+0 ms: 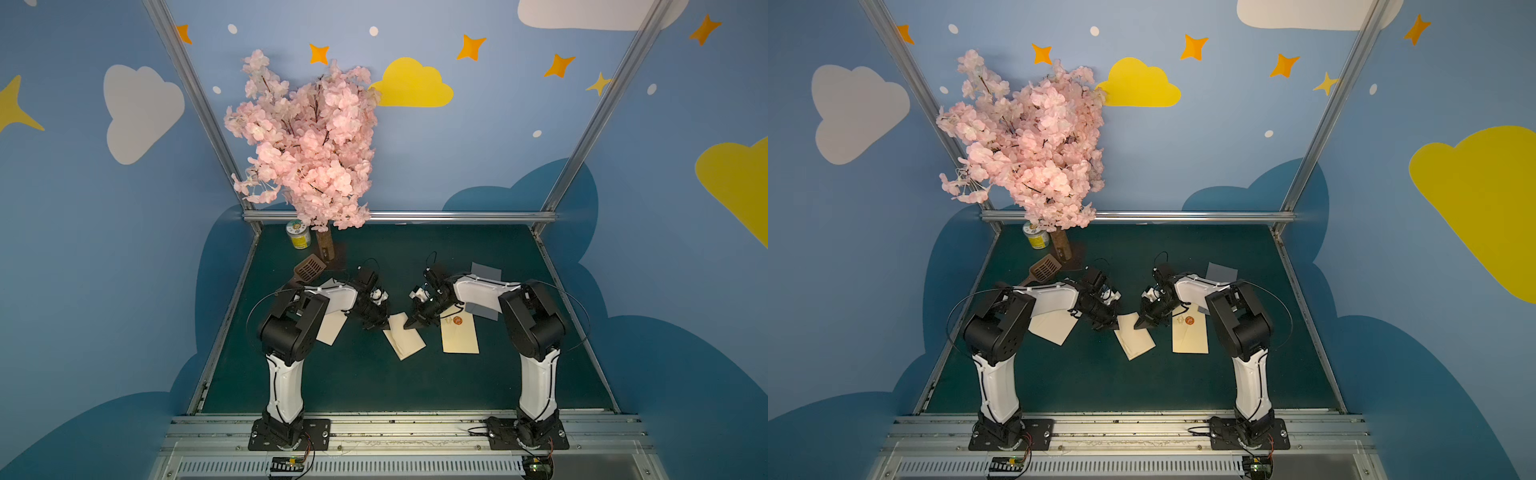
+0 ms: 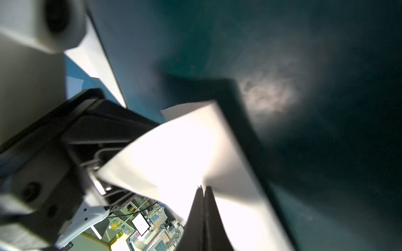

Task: Fold the letter paper in half and place it into the envelope
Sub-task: Fold the letter paper at the center of the board.

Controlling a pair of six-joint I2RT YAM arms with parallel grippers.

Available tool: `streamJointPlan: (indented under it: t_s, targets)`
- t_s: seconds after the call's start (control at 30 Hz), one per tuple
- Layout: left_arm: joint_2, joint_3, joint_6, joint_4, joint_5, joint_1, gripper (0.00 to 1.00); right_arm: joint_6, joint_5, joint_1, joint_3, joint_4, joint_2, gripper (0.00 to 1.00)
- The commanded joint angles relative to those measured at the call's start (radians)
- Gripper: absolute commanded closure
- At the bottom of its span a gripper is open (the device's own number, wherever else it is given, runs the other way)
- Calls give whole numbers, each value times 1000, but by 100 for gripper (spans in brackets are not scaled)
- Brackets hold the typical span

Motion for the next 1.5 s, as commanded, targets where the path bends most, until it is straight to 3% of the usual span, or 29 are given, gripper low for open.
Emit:
streamJointPlan:
  t_s: [0.0, 0.13, 0.2, 0.27, 0.37, 0.43, 1.07, 1.1, 1.13, 1.2, 1.23, 1.33, 1.47]
  targets:
    - [-89, -11, 58, -131, -67, 9, 97, -43, 113, 4, 38, -127, 25, 100]
    - [-194, -47, 79, -179, -99, 10, 97, -48, 118, 8, 38, -118, 40, 57]
    - [-226, -62, 82, -194, -105, 11, 97, -46, 107, 8, 28, -101, 31, 51]
    - [-249, -74, 82, -196, -109, 10, 97, -50, 122, 12, 22, -107, 18, 61]
    - [-270, -76, 61, -181, -109, 10, 97, -62, 156, 14, 31, -145, 22, 90]
    - [-270, -63, 45, -170, -107, 7, 97, -69, 180, 15, 42, -175, 35, 100]
    - [37, 23, -29, -28, -87, -11, 97, -145, 221, 19, 141, -308, -1, 100]
    - [45, 23, -28, -27, -88, -10, 97, -149, 222, 19, 141, -314, -9, 96]
    - [56, 23, -26, -26, -89, -9, 97, -154, 228, 20, 138, -324, -21, 84]
    - [72, 23, -22, -26, -90, -10, 97, -165, 243, 15, 130, -340, -42, 47]
    - [78, 23, -19, -29, -92, -9, 97, -171, 246, 12, 122, -344, -52, 35]
    - [91, 21, -7, -38, -97, -9, 97, -190, 244, 3, 106, -350, -55, 22]
    - [91, 4, 9, -46, -101, -9, 97, -211, 199, -1, 108, -342, -16, 19]
